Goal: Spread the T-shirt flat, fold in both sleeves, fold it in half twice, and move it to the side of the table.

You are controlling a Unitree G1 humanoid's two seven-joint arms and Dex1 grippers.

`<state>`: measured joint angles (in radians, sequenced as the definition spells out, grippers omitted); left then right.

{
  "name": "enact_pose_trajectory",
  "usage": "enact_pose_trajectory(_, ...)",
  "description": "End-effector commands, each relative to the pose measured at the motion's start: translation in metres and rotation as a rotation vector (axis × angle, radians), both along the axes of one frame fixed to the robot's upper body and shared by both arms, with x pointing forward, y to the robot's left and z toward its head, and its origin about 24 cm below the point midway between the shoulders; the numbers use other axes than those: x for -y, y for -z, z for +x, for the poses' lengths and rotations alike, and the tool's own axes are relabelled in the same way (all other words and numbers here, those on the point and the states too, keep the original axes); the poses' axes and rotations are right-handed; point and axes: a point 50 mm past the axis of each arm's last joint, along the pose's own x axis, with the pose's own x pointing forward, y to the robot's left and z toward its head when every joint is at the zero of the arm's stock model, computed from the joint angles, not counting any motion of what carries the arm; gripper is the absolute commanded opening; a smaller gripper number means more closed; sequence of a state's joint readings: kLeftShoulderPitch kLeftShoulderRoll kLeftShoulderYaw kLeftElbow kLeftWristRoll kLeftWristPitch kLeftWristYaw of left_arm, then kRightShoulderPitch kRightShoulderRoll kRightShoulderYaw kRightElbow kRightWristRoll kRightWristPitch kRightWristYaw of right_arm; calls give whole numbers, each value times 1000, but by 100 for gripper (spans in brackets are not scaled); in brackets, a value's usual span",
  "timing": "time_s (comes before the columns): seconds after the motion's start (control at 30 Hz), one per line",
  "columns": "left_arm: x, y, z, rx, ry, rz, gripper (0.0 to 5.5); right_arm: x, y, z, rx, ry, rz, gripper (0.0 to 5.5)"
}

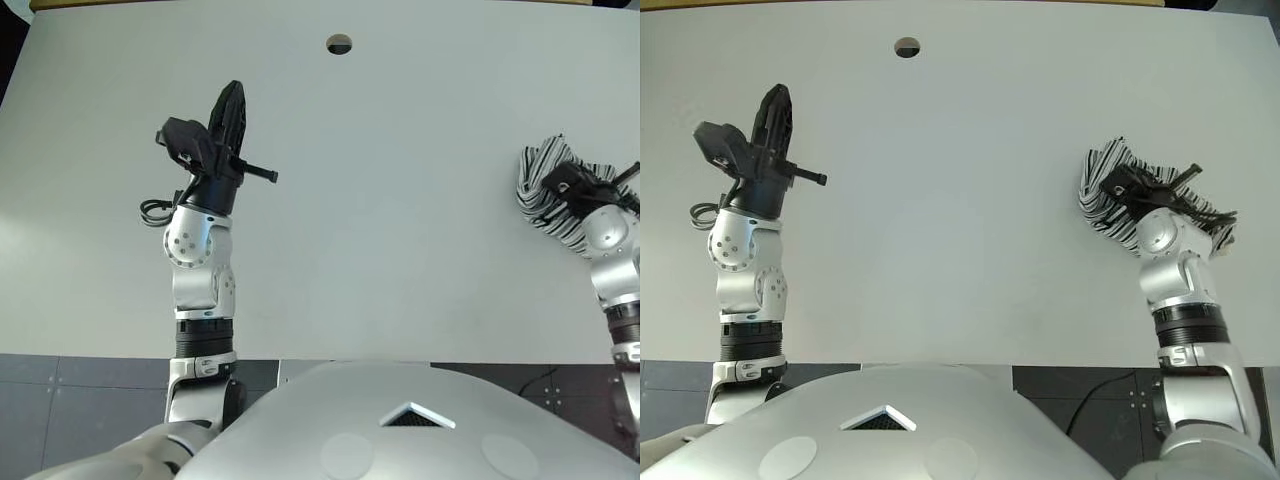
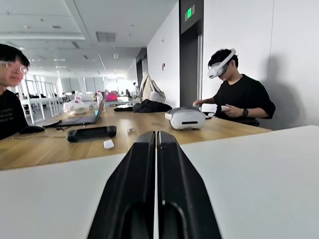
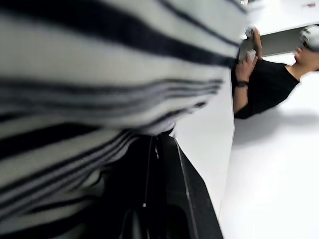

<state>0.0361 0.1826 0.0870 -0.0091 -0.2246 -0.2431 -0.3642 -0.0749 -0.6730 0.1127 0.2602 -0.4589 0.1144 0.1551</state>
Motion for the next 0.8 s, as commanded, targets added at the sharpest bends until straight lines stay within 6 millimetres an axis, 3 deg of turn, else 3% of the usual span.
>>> enact_pose_trajectory(0.03, -17, 11, -8, -63, -50, 33, 10, -55, -57, 3, 541, -114, 366, 11)
enact_pose_trajectory(0.17, -32, 17, -29, -77, -118, 28, 10, -84, -71, -39, 776, -194, 559, 11)
enact_pose_trajectory(0.27, -42, 23, -51, -66, -182, 45, 10, -78, -49, -74, 788, -183, 547, 11)
enact_pose_trajectory(0.33, -49, 20, -65, -37, -216, 75, 10, -62, -32, -95, 758, -94, 571, 11)
enact_pose_trajectory(0.43, -65, 14, -83, 23, -342, 41, 10, -52, -26, -121, 757, -10, 704, 11)
enact_pose_trajectory(0.53, -56, 15, -88, 54, -314, 112, 10, -44, -22, -137, 767, 86, 760, 11)
enact_pose_trajectory(0.67, -47, 17, -100, 50, -299, 163, 10, -61, -24, -155, 759, -96, 599, 11)
enact_pose_trajectory(0.8, -42, 14, -117, 43, -287, 182, 10, -60, -24, -176, 748, -99, 572, 11)
